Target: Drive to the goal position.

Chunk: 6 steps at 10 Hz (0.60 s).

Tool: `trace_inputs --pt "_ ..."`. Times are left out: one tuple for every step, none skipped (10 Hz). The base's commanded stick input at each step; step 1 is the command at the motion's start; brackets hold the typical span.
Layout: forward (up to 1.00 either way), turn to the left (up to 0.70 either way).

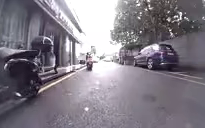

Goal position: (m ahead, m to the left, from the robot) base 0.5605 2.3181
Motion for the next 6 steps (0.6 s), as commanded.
trace_inputs --pt "0.45 0.00" --pt "0.45 0.00" --pt "0.45 0.00" --pt "0.45 0.00" --pt "0.45 0.00" --pt "0.45 0.00"
